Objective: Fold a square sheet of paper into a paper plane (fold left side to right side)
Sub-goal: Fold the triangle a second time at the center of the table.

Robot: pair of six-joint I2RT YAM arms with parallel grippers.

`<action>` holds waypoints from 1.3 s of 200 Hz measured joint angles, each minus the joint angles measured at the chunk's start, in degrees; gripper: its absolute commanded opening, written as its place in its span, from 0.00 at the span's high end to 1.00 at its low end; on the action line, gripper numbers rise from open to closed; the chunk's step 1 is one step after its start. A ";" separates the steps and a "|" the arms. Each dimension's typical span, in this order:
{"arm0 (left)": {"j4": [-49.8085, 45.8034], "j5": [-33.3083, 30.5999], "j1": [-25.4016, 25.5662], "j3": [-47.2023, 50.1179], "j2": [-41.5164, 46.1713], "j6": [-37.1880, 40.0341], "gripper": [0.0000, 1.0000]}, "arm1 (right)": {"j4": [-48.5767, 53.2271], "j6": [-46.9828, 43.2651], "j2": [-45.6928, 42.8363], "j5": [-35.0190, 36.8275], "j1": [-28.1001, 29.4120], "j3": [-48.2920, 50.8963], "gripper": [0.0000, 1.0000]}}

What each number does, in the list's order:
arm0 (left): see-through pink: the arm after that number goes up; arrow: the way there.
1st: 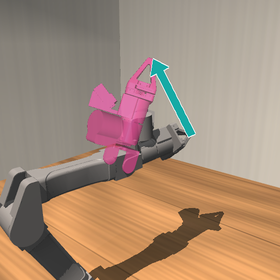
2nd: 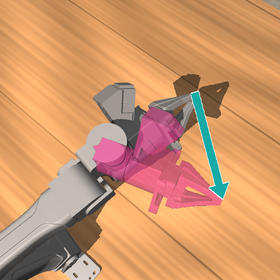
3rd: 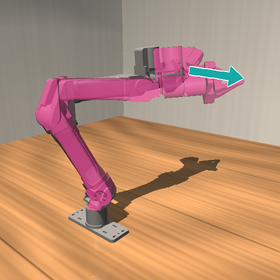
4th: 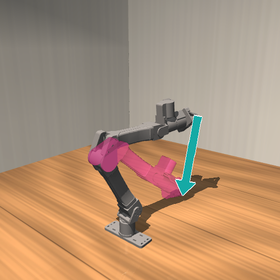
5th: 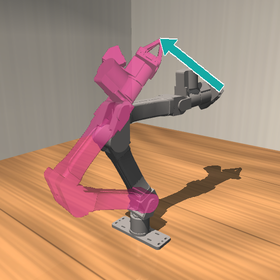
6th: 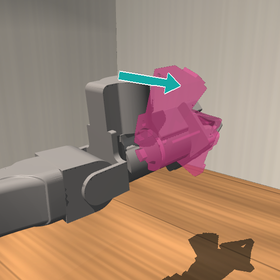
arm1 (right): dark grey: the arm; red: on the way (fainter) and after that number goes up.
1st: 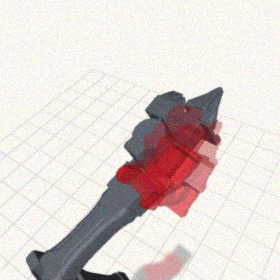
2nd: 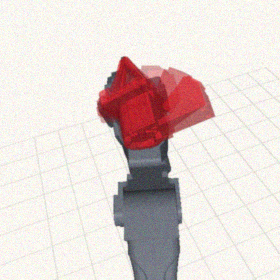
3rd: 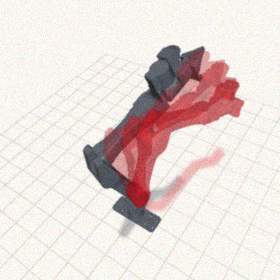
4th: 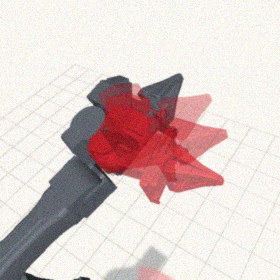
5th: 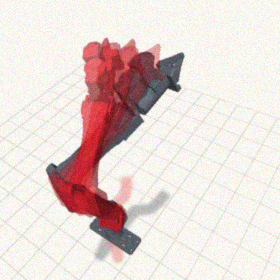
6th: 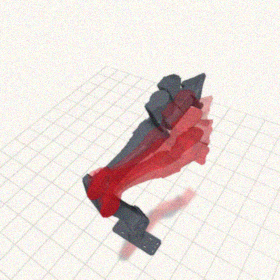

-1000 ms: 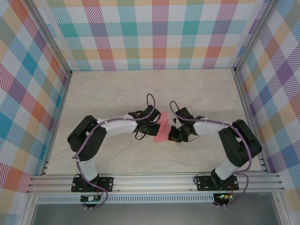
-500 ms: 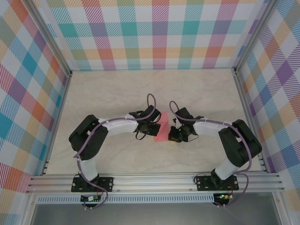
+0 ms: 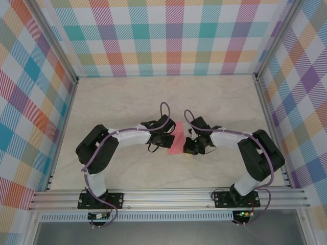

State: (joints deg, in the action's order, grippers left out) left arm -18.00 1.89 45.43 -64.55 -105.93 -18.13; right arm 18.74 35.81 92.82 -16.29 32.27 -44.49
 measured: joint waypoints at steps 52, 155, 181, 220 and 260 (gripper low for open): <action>0.20 0.17 0.00 -0.02 -1.05 0.00 0.99 | 0.20 -0.26 0.04 0.04 0.04 -0.15 0.92; 0.17 0.52 -0.22 -0.13 -1.16 0.02 0.99 | 0.28 -0.26 0.04 0.02 0.04 -0.24 0.91; 0.13 0.52 -0.22 -0.17 -1.16 0.20 0.99 | 0.63 -0.28 0.11 0.28 0.11 -0.44 0.91; 0.13 0.50 -0.22 -0.22 -1.16 0.87 0.99 | 1.01 -0.28 0.37 0.26 0.11 -0.74 0.91; 0.11 0.46 -0.22 -0.22 -1.16 1.09 0.99 | 1.11 -0.28 0.46 0.26 0.11 -0.85 0.91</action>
State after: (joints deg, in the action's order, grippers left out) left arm -17.89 2.35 45.21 -64.77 -107.09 -17.04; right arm 19.86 35.53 93.27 -16.03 32.38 -45.34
